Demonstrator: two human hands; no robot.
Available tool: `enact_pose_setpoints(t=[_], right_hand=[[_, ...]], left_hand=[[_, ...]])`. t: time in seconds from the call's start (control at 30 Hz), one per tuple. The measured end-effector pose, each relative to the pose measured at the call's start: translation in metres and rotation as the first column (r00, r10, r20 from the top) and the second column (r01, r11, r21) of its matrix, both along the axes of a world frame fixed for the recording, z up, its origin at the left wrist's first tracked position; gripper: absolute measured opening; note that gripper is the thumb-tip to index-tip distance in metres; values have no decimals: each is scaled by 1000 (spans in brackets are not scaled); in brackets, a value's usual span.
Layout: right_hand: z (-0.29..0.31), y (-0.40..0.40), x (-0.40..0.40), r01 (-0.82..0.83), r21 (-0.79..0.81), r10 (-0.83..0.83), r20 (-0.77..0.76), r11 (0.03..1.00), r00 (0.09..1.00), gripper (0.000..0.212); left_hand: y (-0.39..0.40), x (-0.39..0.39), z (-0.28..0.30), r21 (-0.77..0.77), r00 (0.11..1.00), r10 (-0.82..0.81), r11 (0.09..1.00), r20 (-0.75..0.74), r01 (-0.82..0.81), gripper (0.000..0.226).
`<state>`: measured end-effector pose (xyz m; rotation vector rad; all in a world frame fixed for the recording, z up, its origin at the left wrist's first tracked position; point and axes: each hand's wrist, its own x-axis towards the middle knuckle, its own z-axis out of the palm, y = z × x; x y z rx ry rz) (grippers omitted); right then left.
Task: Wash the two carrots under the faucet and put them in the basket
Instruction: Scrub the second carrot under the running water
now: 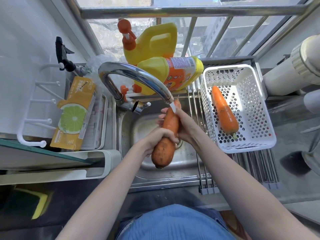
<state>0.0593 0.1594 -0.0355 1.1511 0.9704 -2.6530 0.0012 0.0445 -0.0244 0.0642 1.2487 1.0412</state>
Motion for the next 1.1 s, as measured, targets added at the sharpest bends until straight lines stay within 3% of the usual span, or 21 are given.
enact_pose_setpoints(t=[0.07, 0.17, 0.23, 0.3, 0.37, 0.47, 0.57, 0.6, 0.67, 0.73, 0.8, 0.97, 1.1], right_hand=[[4, -6, 0, -151, 121, 147, 45, 981, 988, 23], [4, -12, -11, -13, 267, -27, 146, 963, 989, 12], [5, -14, -17, 32, 404, -121, 196, 914, 973, 11], [3, -15, -21, 31, 506, -182, 252, 862, 951, 11], [2, -17, -27, 70, 568, -283, 295, 820, 912, 27], [2, -26, -31, 75, 698, -412, 329, 712, 850, 63], [-2, -32, -24, 197, 728, -513, 241, 657, 824, 47], [-4, -31, -22, 193, 733, -510, 236, 652, 827, 45], [-9, -25, -20, 127, 725, -440, 261, 677, 859, 46], [-10, -19, -20, 150, 636, -365, 221, 757, 904, 22], [-8, -13, -21, 205, 498, -329, 174, 843, 928, 13], [-3, -6, -22, 200, 255, -224, 70, 946, 972, 15], [2, -5, -25, 234, 124, -235, -8, 964, 972, 16]], left_hand=[[2, -1, -3, 4, 998, 39, 999, 52, -39, 32], [10, 0, -6, -55, 976, 89, 993, -201, -102, 43], [17, 4, -6, -86, 917, 110, 984, -385, -154, 37], [21, 6, -9, -141, 784, 30, 979, -621, -148, 34], [21, 7, -11, -243, 583, -145, 966, -799, -93, 36], [20, 11, -15, -334, 386, -287, 941, -877, -59, 23], [20, 5, -19, -344, 310, -354, 935, -883, 86, 19], [20, 1, -19, -329, 348, -357, 934, -867, 138, 16], [18, -7, -18, -275, 520, -335, 942, -786, 191, 13], [17, -9, -16, -199, 713, -251, 967, -654, 158, 15], [15, -8, -13, -150, 826, -159, 984, -540, 91, 18], [10, -8, -12, -68, 951, -3, 998, -309, -19, 32], [7, -13, -7, -36, 987, -25, 999, -157, 20, 38]])
